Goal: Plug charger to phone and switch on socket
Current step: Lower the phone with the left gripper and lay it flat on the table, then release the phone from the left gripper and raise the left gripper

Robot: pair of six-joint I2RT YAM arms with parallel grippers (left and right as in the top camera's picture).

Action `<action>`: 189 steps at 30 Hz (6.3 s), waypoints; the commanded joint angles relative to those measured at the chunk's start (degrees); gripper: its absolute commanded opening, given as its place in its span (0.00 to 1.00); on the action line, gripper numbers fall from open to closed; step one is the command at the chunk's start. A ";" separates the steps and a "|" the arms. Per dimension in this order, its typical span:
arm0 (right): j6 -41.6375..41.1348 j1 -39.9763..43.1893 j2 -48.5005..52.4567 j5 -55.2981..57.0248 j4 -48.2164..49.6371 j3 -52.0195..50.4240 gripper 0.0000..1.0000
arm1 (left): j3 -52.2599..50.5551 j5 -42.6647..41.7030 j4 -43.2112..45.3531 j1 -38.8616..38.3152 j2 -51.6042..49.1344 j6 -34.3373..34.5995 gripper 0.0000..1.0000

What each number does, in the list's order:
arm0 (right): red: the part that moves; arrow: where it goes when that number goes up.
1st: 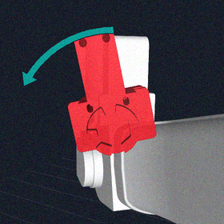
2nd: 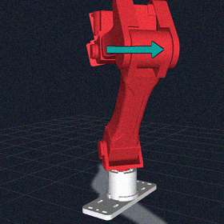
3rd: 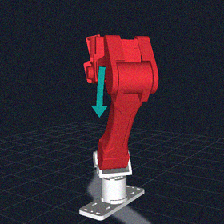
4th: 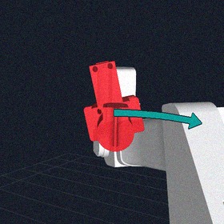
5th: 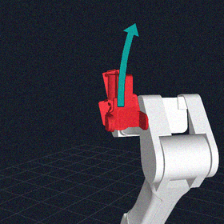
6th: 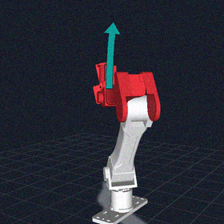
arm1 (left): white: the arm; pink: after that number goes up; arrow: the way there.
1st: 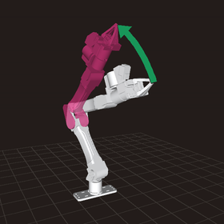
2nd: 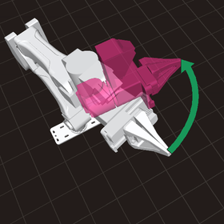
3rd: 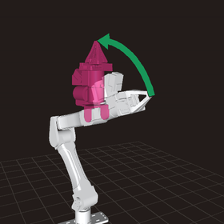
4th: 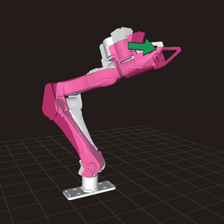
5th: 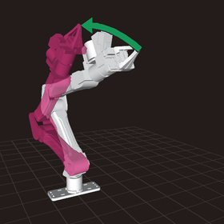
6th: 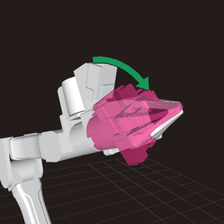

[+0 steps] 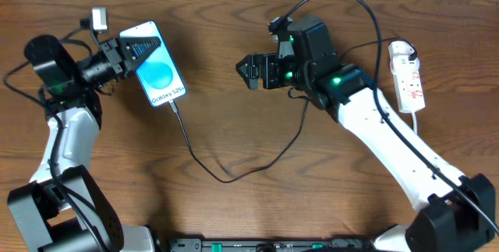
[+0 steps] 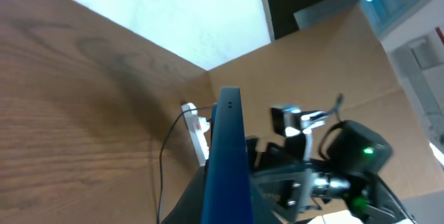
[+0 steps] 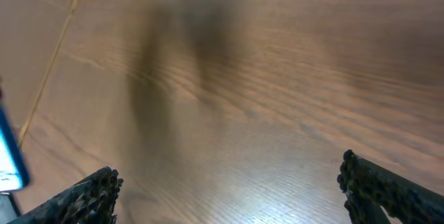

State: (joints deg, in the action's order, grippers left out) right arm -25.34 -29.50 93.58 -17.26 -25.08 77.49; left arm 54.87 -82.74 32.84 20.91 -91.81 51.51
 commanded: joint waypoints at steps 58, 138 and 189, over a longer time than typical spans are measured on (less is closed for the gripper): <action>1.22 -0.17 -1.97 3.65 -2.03 0.50 0.99 | -7.85 40.37 -41.38 -5.51 -9.75 -32.83 0.07; 1.46 -0.17 -1.97 3.65 -2.82 0.50 0.99 | -7.85 59.52 -54.99 -5.51 -12.35 -32.83 0.76; 1.86 -0.17 -1.97 3.65 -3.08 0.50 0.99 | -7.82 62.34 -57.75 -5.51 -12.35 -31.74 0.92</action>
State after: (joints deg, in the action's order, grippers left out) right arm -24.45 -29.50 92.58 -14.06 -28.08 77.49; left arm 51.37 -31.07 -22.33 14.87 -99.20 19.49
